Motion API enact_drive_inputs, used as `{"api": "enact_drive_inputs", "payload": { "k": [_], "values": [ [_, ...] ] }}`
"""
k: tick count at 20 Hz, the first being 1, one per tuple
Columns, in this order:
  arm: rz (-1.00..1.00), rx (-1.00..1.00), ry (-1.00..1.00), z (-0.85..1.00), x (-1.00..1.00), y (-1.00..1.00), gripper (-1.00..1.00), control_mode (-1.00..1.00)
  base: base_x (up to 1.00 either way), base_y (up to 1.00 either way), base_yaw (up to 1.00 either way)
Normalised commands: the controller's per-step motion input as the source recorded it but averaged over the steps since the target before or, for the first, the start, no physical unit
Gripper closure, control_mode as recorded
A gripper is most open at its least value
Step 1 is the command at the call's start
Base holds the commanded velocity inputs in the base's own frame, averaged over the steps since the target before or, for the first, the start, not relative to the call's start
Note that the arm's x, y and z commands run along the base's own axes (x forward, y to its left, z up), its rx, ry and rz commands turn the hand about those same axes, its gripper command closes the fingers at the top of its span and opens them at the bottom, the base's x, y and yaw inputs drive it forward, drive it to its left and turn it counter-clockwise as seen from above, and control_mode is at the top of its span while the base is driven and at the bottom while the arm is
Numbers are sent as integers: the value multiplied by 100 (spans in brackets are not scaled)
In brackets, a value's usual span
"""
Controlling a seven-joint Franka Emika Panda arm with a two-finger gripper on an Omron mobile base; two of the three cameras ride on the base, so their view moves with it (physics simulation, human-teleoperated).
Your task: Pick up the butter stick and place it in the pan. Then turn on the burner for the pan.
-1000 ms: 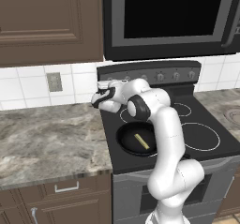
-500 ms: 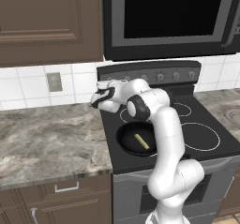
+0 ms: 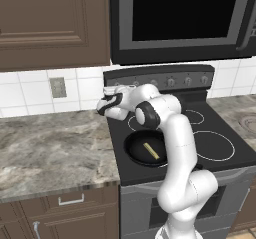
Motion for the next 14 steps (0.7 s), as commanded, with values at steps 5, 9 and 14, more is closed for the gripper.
{"api": "enact_drive_inputs", "payload": {
  "k": [5, 9, 14],
  "values": [
    [0, -3, 0, 0, 2, 7, 100, -100, 0, 0, 0],
    [0, -6, 0, 1, 0, 1, 100, -100, 0, 0, 0],
    [0, -5, 1, 4, 0, 0, 100, -100, 0, 0, 0]
  ]
}}
